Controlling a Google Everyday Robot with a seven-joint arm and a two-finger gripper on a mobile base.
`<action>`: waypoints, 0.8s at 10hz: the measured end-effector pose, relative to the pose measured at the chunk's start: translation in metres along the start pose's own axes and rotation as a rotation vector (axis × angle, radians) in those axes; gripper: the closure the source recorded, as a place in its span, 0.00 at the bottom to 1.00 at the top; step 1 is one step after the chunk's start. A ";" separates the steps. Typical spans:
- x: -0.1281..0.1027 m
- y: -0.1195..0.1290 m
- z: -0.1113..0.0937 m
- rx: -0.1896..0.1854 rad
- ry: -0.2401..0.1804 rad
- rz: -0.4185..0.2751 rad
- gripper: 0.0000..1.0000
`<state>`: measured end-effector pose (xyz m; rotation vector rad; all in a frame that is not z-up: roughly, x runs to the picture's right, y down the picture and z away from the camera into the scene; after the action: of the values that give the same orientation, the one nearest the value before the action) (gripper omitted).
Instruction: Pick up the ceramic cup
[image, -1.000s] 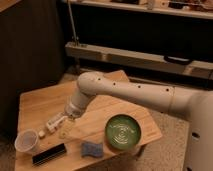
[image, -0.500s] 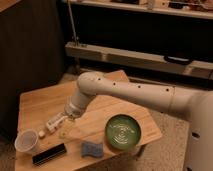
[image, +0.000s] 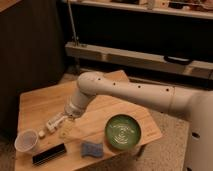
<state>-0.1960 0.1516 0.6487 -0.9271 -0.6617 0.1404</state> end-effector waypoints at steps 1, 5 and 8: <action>0.000 0.000 0.000 0.000 0.000 0.000 0.27; 0.000 0.000 0.000 0.000 0.000 0.000 0.27; -0.006 0.004 -0.002 0.039 0.029 -0.059 0.27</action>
<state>-0.1991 0.1506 0.6415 -0.8701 -0.6567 0.0870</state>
